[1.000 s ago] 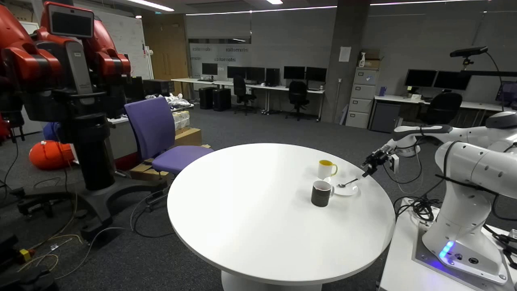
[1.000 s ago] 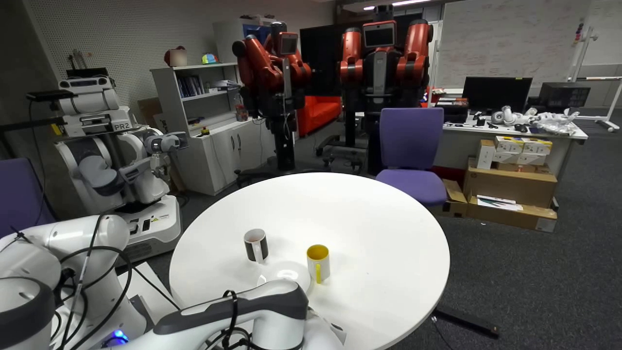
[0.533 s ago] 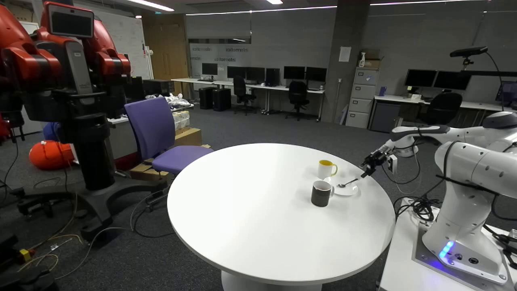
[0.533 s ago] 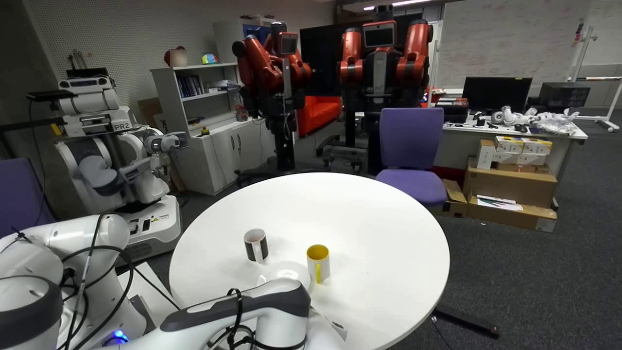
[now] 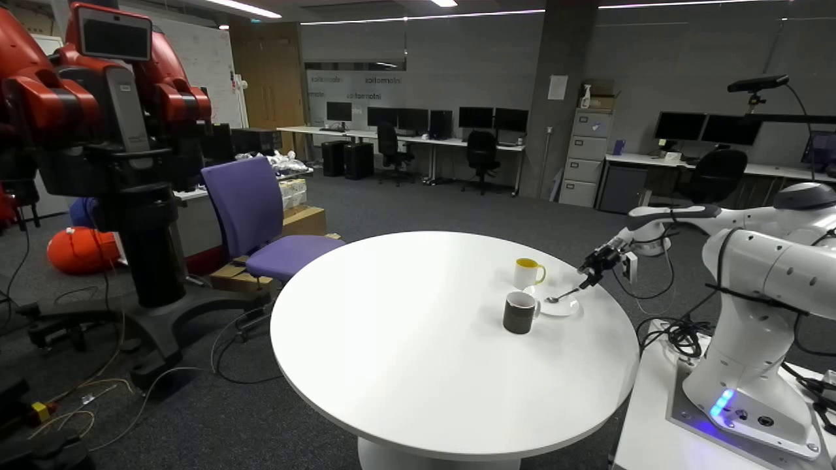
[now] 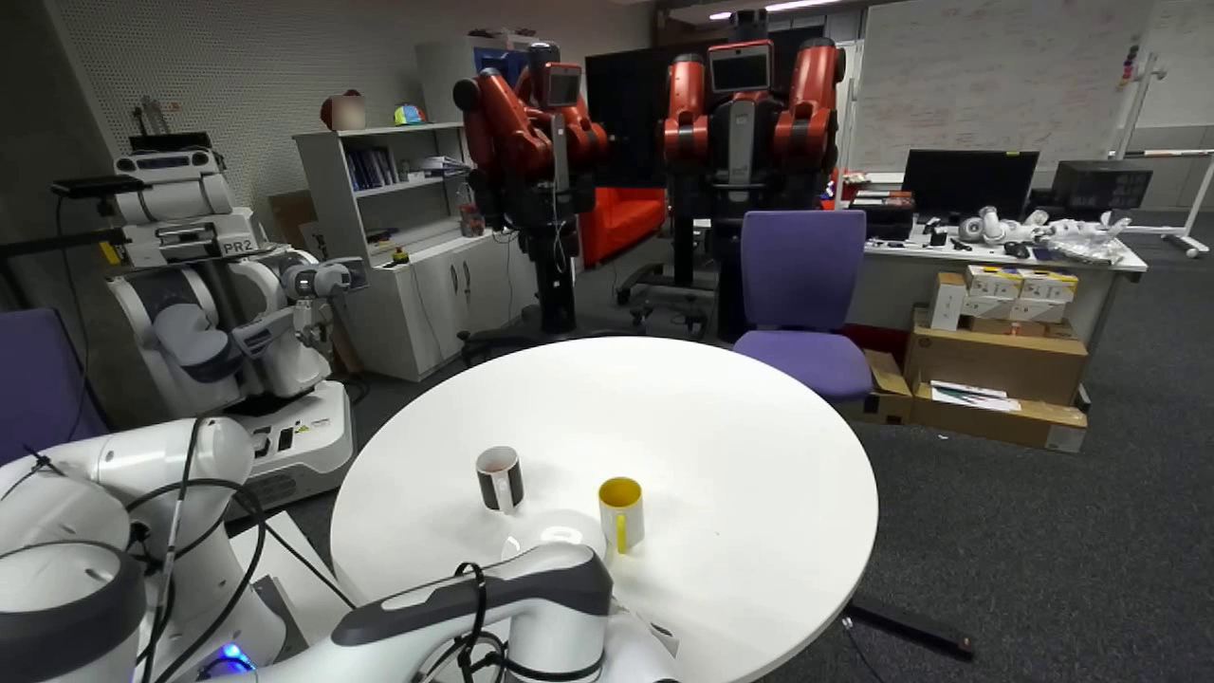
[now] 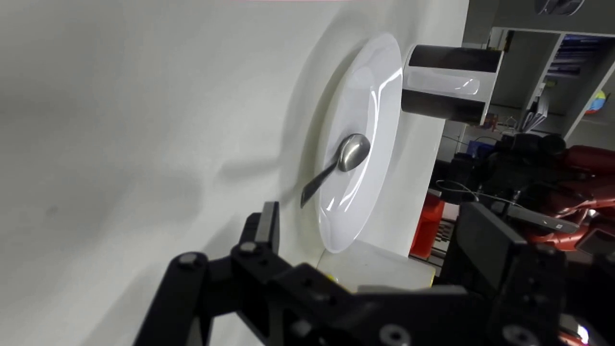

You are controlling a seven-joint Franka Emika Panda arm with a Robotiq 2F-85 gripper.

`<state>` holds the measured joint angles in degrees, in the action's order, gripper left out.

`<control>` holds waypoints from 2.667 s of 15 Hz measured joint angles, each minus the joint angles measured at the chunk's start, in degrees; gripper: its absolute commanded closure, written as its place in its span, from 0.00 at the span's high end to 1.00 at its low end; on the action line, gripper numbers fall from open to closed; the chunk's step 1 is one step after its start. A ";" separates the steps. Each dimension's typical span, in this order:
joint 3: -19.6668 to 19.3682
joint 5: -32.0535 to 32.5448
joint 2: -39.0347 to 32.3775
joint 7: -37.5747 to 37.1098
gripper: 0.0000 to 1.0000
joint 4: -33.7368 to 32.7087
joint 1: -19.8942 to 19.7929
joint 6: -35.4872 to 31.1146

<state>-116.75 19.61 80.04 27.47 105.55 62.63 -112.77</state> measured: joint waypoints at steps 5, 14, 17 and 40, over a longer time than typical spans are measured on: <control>-0.22 0.00 0.56 -0.24 1.00 -0.71 1.00 0.00; -0.41 0.00 1.42 -0.32 1.00 -0.91 1.94 0.00; -0.61 0.01 1.43 -0.33 1.00 -0.91 2.42 0.00; -1.50 0.34 1.44 -0.82 0.48 -0.91 4.18 0.00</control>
<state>-118.25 19.95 81.48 26.65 104.65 66.82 -112.77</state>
